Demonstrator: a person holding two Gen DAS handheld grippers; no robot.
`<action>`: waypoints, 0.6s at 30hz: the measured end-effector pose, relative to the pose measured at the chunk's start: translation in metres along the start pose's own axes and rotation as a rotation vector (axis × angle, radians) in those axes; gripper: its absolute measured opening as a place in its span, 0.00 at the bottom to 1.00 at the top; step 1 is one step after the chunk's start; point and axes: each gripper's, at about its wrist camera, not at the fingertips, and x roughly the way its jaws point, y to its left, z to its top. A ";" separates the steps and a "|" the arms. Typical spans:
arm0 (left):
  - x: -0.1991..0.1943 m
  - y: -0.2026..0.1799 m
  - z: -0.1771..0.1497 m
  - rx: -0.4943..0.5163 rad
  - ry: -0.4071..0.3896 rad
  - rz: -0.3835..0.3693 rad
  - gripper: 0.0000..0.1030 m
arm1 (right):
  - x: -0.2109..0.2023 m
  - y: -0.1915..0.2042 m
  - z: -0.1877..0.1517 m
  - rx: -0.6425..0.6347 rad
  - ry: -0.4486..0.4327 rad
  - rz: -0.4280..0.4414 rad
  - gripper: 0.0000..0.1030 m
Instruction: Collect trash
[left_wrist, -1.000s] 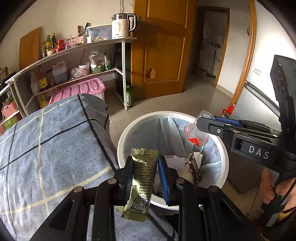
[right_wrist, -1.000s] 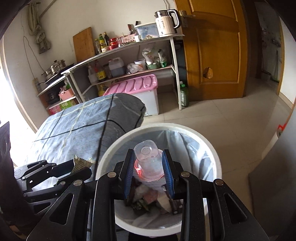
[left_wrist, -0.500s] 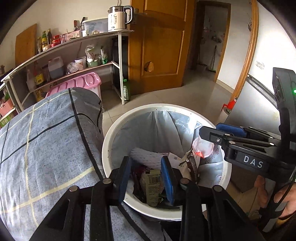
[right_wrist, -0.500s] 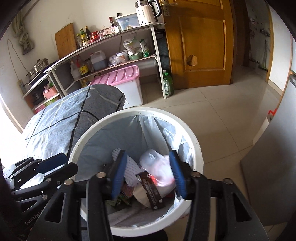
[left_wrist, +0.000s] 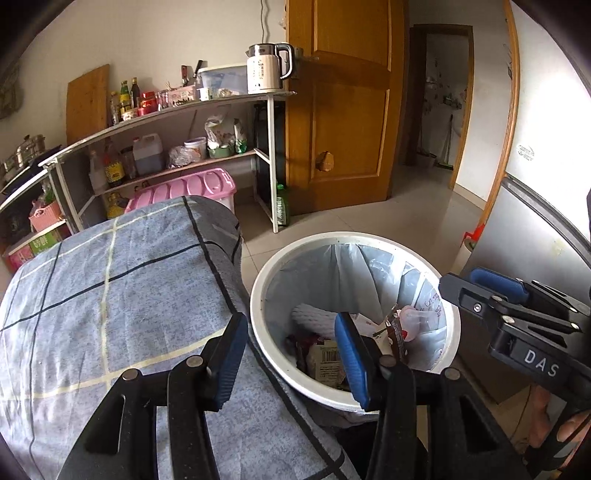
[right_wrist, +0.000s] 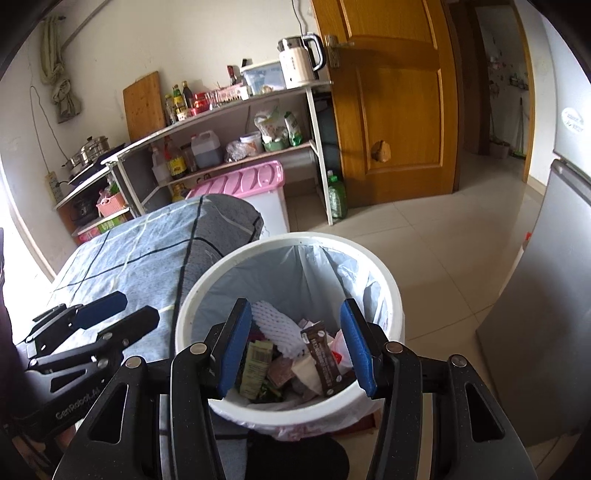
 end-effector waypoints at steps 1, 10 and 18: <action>-0.007 0.001 -0.002 -0.003 -0.016 0.013 0.47 | -0.007 0.003 -0.003 0.003 -0.017 -0.006 0.50; -0.055 0.003 -0.027 -0.030 -0.089 0.067 0.48 | -0.047 0.020 -0.028 -0.005 -0.091 -0.046 0.50; -0.078 -0.001 -0.042 -0.045 -0.112 0.084 0.58 | -0.068 0.029 -0.043 -0.010 -0.128 -0.050 0.50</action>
